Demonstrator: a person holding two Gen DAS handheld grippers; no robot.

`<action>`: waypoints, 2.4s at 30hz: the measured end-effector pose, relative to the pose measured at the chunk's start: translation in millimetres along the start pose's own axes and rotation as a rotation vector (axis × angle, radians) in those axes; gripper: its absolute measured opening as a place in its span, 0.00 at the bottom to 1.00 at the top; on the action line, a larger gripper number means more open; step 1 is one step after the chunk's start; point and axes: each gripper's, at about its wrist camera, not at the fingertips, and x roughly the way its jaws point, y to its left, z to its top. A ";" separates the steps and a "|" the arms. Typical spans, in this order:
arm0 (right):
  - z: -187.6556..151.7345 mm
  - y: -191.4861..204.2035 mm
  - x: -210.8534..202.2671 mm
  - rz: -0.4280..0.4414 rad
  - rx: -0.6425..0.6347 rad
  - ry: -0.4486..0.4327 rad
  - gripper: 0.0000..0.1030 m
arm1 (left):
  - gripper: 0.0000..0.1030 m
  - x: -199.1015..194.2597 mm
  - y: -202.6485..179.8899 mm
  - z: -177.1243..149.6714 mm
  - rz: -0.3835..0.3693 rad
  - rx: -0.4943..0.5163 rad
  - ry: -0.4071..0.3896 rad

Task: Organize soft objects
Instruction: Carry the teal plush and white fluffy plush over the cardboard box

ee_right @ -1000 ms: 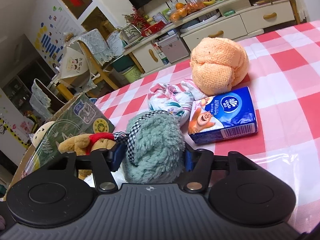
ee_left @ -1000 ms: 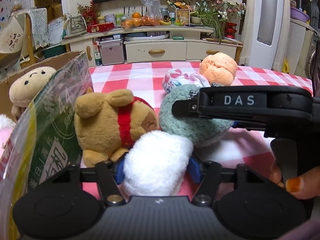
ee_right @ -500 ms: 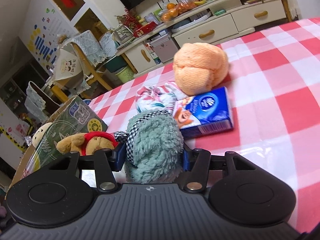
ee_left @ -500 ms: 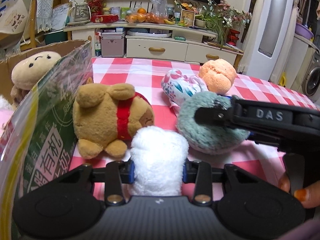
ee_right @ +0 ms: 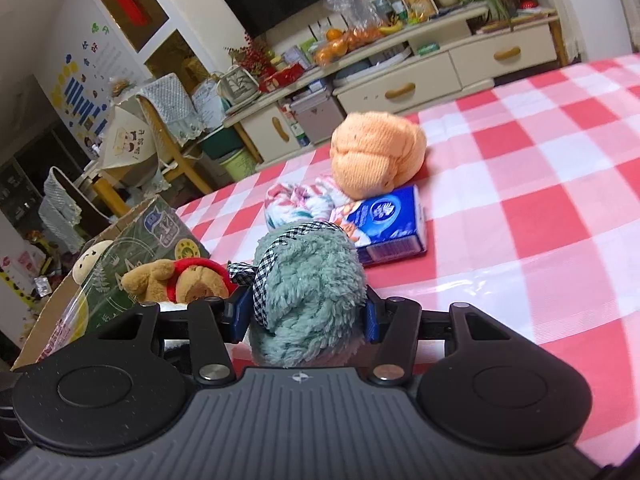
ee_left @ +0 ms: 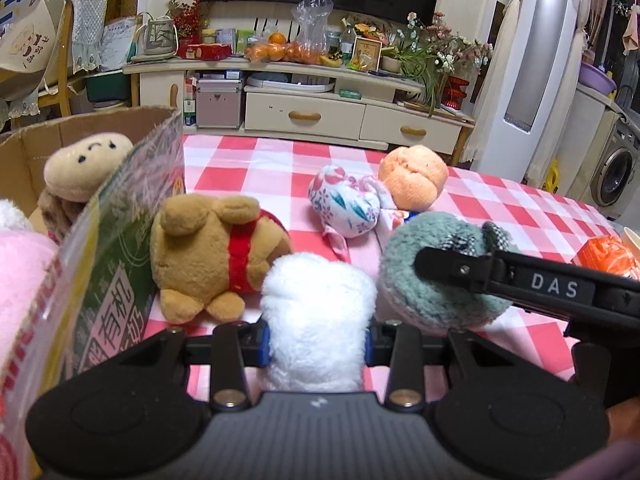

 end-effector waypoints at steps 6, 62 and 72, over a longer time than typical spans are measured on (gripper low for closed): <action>-2.9 4.4 -10.3 -0.039 -0.022 -0.037 0.63 | 0.36 -12.8 -2.4 6.1 0.001 0.013 -0.033; 2.3 88.8 -15.4 0.050 -0.437 -0.115 0.63 | 0.37 -120.1 117.7 49.4 0.278 -0.100 -0.294; 4.6 102.3 2.8 0.079 -0.503 -0.109 0.63 | 0.37 -115.4 140.3 50.1 0.341 -0.130 -0.264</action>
